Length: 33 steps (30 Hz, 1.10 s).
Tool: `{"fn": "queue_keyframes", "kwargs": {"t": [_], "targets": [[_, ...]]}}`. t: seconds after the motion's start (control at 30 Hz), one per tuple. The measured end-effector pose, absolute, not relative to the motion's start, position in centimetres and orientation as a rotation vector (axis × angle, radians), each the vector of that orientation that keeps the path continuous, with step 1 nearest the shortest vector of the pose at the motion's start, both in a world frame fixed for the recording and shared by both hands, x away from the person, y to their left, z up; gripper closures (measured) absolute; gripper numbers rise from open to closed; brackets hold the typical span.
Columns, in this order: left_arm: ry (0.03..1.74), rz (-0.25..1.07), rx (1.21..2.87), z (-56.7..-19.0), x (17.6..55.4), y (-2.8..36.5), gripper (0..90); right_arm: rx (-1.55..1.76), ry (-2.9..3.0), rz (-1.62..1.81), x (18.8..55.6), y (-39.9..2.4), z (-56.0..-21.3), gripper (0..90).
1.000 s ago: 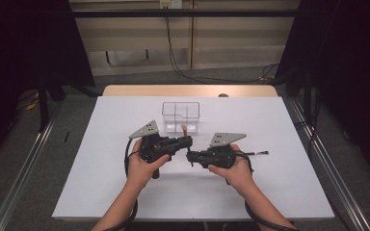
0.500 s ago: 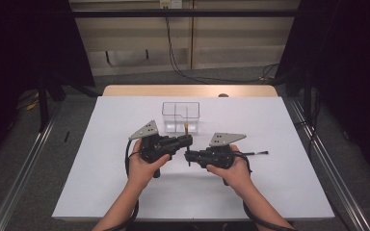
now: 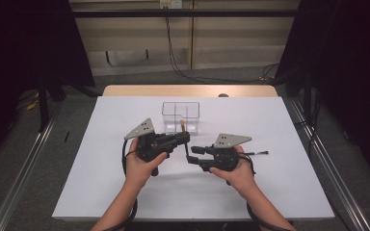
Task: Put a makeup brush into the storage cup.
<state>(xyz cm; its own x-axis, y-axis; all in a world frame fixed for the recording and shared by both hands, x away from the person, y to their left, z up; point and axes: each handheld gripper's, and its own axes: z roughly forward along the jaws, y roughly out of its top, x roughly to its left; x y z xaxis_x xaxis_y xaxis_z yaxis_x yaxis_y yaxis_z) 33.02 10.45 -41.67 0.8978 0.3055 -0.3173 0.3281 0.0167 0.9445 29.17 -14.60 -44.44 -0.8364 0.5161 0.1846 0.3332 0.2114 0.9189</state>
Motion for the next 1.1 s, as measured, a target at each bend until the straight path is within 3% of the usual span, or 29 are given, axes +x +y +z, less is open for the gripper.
{"fn": "queue_keyframes", "kwargs": {"t": [0.4,0.6,1.1], "targets": [[0.513,0.009,1.602,-41.8,33.0,10.6,83.6,0.797,2.244,1.745,28.7,-17.0,-43.9,23.2],[0.518,0.018,1.606,-41.7,33.0,10.8,83.6,0.816,2.231,1.720,28.5,-18.2,-44.3,12.0],[0.531,0.060,1.618,-41.5,33.0,11.5,83.6,0.848,2.185,1.737,27.8,-21.0,-44.5,3.0]]}}
